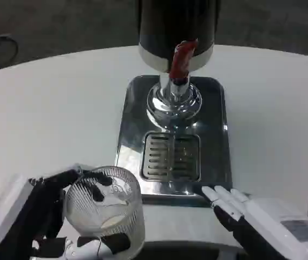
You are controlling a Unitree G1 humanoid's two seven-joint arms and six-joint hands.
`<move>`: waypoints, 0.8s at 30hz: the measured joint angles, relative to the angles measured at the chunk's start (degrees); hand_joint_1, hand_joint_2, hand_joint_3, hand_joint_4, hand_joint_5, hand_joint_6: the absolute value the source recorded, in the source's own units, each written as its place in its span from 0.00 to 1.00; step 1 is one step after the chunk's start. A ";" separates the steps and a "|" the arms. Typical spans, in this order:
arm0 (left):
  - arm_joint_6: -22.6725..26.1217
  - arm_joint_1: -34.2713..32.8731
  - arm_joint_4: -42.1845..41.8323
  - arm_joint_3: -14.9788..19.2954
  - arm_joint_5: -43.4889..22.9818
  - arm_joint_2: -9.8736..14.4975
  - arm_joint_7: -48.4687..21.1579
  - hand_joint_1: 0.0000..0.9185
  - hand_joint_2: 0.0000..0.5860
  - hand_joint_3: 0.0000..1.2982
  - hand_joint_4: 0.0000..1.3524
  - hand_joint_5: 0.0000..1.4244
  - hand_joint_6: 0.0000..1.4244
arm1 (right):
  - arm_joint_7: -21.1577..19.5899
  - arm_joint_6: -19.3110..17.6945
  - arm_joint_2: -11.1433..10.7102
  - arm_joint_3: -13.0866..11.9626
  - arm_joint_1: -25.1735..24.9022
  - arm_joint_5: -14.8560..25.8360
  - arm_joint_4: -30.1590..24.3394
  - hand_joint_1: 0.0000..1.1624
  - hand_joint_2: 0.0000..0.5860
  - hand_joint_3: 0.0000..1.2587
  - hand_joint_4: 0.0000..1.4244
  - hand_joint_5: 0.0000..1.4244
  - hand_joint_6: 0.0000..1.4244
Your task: Grasp the cup under the faucet to collect the drink, then remove the cup.
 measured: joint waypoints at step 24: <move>0.50 -5.25 3.52 -1.50 0.88 -0.42 -0.03 0.50 0.24 0.81 0.82 0.94 1.00 | 0.99 0.09 1.41 0.44 0.29 -1.26 0.17 0.29 0.79 0.02 0.00 0.00 0.00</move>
